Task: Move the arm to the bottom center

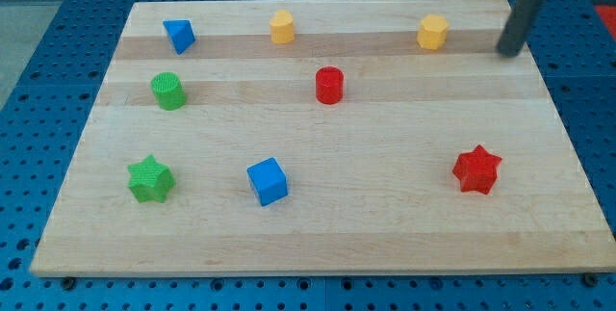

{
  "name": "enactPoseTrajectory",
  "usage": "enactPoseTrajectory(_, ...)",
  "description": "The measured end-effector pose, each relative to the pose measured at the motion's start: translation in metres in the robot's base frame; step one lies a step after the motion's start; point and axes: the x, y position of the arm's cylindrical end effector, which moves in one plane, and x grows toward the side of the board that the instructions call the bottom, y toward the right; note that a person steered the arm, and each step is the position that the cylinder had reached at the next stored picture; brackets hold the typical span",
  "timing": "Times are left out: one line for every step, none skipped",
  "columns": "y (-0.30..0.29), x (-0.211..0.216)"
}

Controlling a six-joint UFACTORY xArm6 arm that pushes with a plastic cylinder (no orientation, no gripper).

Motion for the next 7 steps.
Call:
enactPoseTrajectory(-0.014,0.009)
enactPoseTrajectory(-0.076,0.052)
enactPoseTrajectory(-0.091,0.065)
enactPoseTrajectory(-0.151,0.098)
enactPoseTrajectory(-0.165,0.105)
enactPoseTrajectory(-0.162,0.166)
enactPoseTrajectory(-0.16,0.182)
